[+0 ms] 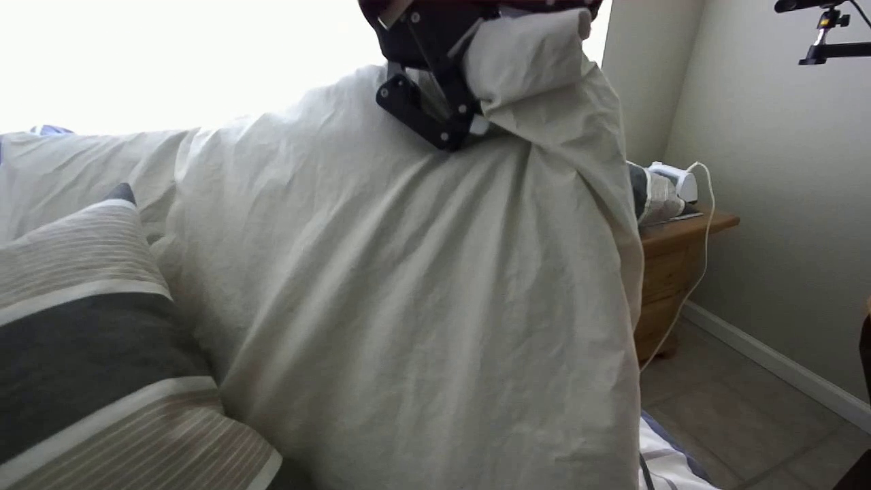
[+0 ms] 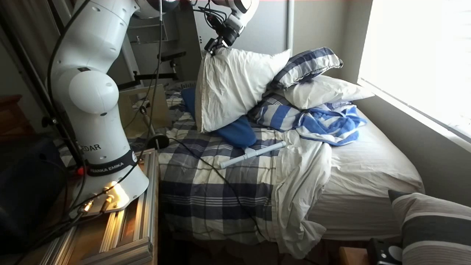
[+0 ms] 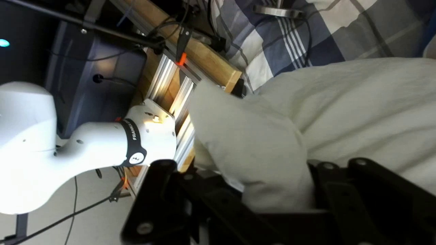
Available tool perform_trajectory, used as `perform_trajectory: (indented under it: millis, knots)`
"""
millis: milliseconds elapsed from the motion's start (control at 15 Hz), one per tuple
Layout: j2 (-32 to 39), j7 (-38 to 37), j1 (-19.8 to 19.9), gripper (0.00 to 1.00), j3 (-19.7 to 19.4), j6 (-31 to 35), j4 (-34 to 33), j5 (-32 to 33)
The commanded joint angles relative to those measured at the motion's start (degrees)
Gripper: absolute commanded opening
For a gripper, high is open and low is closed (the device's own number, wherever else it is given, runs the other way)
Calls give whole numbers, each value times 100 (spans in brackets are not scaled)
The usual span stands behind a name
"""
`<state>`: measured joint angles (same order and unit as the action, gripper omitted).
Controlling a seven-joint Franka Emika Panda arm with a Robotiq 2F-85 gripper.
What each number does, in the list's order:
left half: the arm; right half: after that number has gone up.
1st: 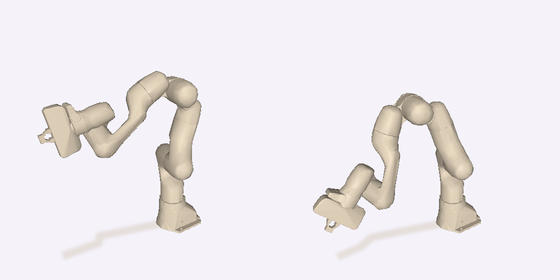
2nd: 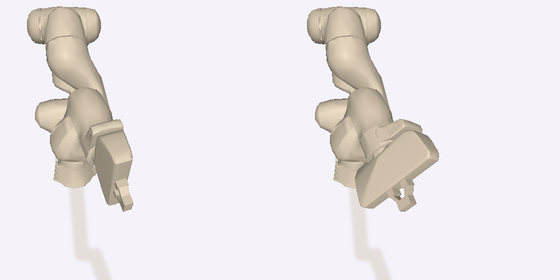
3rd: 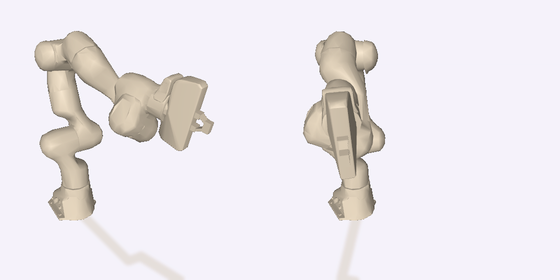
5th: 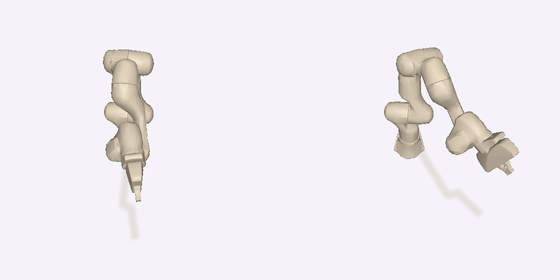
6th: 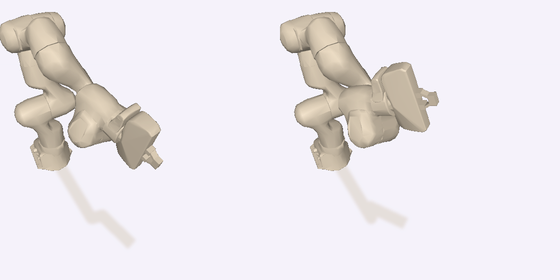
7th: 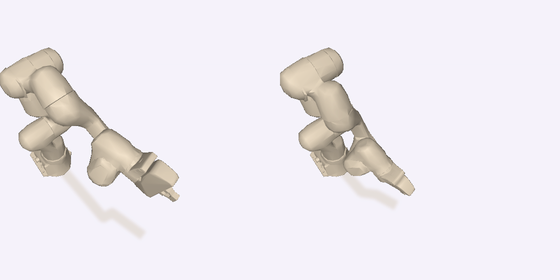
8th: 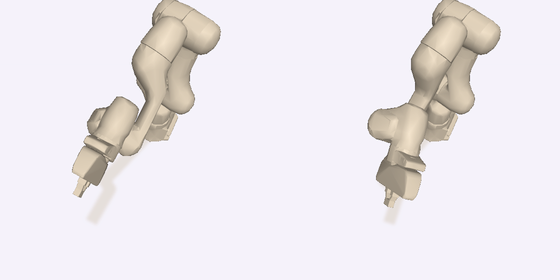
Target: Move the white pillow from the pile of pillows
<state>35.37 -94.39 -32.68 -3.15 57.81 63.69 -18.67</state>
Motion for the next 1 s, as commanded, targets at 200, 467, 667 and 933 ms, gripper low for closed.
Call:
perform_trajectory:
  millis: [200,467,667,933]
  knots:
    - [-1077,-1536,269,0,338,347,1994,-866]
    - [-1539,-2292,514,0,629,795,2874,-1178]
    - [-1907,-2796,626,0,760,946,3551,-991]
    - [-2549,-2723,716,0,879,1534,4560,-230]
